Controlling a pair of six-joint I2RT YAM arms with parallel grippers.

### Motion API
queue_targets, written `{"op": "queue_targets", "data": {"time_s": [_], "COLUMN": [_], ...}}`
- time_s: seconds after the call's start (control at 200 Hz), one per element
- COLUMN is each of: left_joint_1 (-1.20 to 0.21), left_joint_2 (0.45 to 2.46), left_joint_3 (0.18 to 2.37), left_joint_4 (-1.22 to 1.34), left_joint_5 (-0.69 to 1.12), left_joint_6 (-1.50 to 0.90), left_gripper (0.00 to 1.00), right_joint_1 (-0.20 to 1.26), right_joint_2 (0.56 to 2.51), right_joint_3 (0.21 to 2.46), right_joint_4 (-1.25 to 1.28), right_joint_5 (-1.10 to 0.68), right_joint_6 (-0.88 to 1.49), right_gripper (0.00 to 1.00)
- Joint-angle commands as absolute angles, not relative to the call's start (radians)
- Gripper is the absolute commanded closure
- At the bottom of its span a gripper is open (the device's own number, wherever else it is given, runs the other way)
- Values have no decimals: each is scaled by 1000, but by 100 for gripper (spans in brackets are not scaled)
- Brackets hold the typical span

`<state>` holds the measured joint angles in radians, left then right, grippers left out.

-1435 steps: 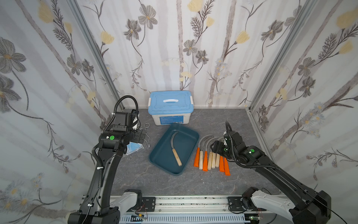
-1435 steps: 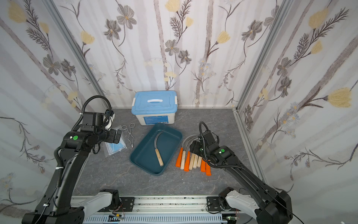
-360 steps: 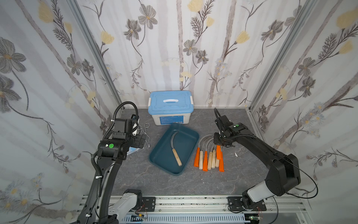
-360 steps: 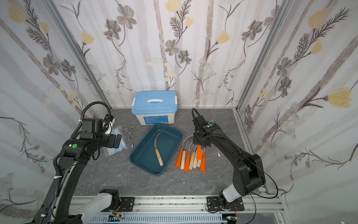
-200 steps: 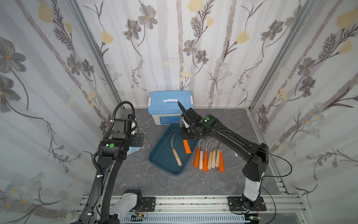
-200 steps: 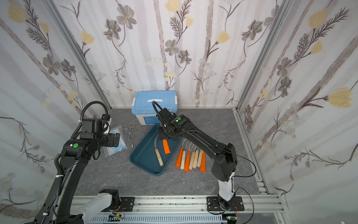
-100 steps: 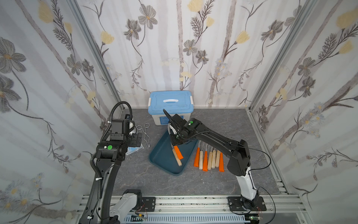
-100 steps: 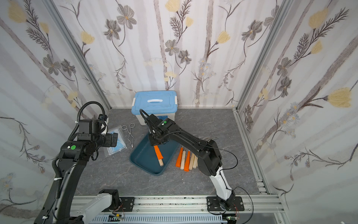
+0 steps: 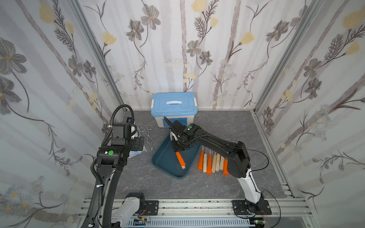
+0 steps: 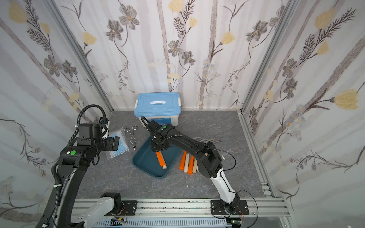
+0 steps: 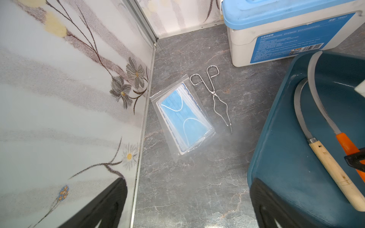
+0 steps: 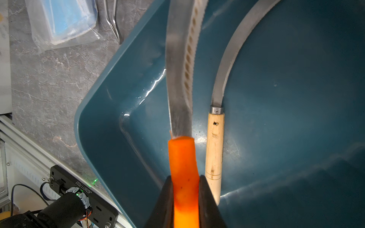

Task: Put small sickles into storage boxes
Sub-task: Place the sickle in the storage box.

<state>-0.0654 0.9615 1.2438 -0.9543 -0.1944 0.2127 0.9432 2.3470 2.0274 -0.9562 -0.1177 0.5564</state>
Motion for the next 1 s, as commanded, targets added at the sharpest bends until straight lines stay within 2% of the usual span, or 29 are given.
{"op": "queue_targets", "data": {"time_s": [0.0, 0.994], "left_joint_1": [-63, -63], "left_joint_2": [951, 947], "left_joint_3": [1238, 1247], "left_joint_4": [-953, -969], "left_joint_5": [-193, -179], "left_joint_6": [218, 238], "left_gripper": [0, 0], "right_joint_1": [943, 941], "right_joint_2": [2346, 2454], "right_joint_3": [2007, 2007], "right_joint_4": [-917, -905], "right_joint_5": [-143, -250], "right_joint_6": [583, 580], "right_gripper": [92, 90]}}
